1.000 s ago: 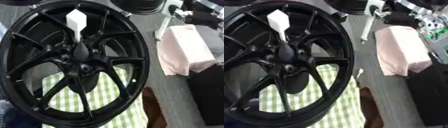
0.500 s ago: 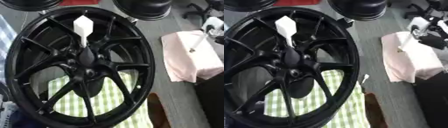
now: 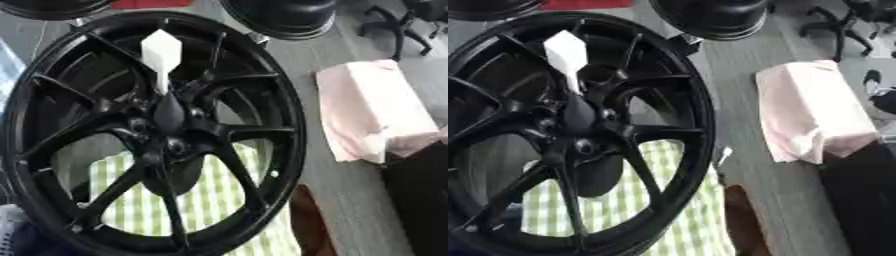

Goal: Pull the pin out of the wheel hub.

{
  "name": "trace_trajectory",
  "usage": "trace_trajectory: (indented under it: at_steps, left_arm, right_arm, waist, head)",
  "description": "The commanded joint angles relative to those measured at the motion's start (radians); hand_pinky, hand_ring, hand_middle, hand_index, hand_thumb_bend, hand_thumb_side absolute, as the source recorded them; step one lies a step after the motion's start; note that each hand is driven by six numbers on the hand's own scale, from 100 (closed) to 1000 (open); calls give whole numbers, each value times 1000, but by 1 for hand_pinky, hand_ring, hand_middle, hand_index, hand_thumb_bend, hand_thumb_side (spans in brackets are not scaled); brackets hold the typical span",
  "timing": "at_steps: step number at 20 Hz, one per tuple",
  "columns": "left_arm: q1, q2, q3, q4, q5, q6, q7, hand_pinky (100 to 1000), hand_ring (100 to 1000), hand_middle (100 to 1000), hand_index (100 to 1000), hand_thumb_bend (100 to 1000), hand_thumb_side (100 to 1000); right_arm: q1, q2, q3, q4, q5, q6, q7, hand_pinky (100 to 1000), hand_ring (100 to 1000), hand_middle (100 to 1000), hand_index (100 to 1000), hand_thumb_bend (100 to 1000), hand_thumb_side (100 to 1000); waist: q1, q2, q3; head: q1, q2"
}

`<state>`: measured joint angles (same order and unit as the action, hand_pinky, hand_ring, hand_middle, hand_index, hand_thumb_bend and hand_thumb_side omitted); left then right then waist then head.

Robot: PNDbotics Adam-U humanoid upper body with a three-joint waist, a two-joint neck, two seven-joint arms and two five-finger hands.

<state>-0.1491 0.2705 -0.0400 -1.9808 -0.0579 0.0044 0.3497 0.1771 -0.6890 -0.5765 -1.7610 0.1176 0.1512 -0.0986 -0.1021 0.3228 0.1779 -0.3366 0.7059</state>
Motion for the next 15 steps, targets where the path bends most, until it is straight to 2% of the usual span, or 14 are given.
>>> trace_trajectory:
  at_steps: [1, 3, 5, 9, 11, 15]
  left_arm:
    - [-8, 2, -3, -19, -4, 2, -3, 926, 748, 621, 792, 150, 749]
    - [-9, 2, -4, -19, -6, 1, -4, 926, 748, 621, 792, 150, 749]
    - [-9, 2, -3, -19, -6, 1, -5, 926, 748, 621, 792, 149, 749]
    - [-11, 1, -5, -19, -5, 0, -7, 925, 748, 621, 791, 148, 747]
    - [-13, 2, -7, -19, -4, -1, -8, 925, 747, 621, 791, 147, 747]
    - [-19, 4, -13, -19, -1, -2, -14, 925, 747, 621, 791, 146, 746]
  right_arm:
    - [3, -20, -19, -19, -14, 9, -8, 960, 1000, 755, 889, 100, 217]
    - [0, -18, -18, -26, -20, 7, -18, 950, 1000, 702, 870, 100, 326]
    - [-2, -18, -14, -43, -34, 1, -37, 939, 1000, 654, 831, 100, 392]
    - [-16, -19, 23, -138, -79, -8, -85, 920, 1000, 530, 751, 100, 472]
    - [-28, -22, 56, -204, -113, -17, -100, 919, 996, 508, 730, 100, 494]
    - [-87, -46, 121, -237, -205, -98, -80, 918, 980, 484, 705, 100, 575]
  waist:
    - [0, -11, -4]
    - [-1, -11, -3]
    - [-1, -12, -2]
    - [0, -12, 1]
    - [0, -12, 4]
    - [-1, -12, 11]
  head:
    - [-4, -6]
    - [-4, -6]
    - [-4, -7]
    - [-9, -7]
    - [-14, -6]
    - [-21, -9]
